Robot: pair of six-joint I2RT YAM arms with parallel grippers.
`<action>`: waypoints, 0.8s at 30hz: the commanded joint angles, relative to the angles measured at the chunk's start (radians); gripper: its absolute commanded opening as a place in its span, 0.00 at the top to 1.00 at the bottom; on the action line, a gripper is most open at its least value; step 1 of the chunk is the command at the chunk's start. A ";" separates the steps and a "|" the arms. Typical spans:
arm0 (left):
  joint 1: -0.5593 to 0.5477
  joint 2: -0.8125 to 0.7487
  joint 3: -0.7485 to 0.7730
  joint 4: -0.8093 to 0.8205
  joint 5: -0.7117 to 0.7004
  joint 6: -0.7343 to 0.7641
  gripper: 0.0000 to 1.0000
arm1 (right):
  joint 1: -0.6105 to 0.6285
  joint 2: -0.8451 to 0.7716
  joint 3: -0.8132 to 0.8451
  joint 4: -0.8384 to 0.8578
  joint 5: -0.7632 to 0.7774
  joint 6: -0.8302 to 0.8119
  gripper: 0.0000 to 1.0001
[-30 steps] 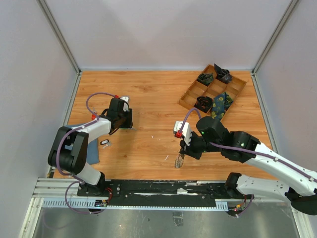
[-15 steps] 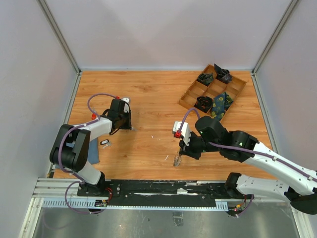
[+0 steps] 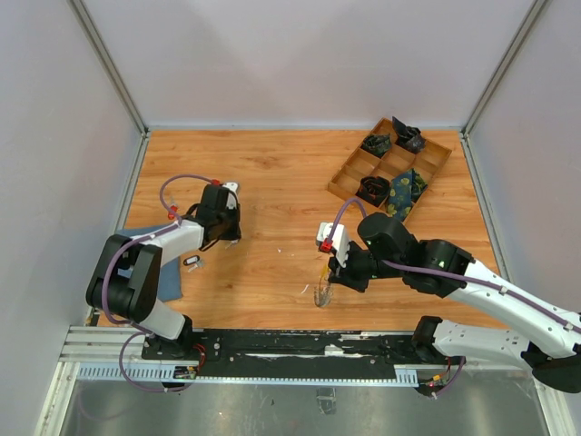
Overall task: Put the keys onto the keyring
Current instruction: Move the key to the center of the board.
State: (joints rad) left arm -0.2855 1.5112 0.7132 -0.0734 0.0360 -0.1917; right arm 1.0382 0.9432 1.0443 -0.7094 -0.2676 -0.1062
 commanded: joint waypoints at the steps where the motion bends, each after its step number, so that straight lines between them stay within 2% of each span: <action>1: -0.038 -0.024 0.001 0.028 0.038 0.018 0.99 | 0.014 -0.006 0.010 0.003 -0.006 0.016 0.95; 5: -0.070 -0.023 0.009 0.027 0.017 0.021 0.99 | 0.014 -0.007 0.008 0.004 0.000 0.016 0.95; 15: -0.074 -0.113 -0.040 0.049 -0.102 -0.065 0.98 | 0.014 -0.007 0.005 0.002 0.004 0.014 0.95; 24: -0.091 -0.077 -0.043 0.038 -0.100 -0.059 0.96 | 0.014 -0.007 0.006 0.005 -0.002 0.016 0.95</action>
State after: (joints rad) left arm -0.3580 1.4170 0.6830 -0.0483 -0.0528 -0.2485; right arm 1.0382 0.9432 1.0443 -0.7090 -0.2672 -0.1032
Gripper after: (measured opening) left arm 0.047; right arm 0.048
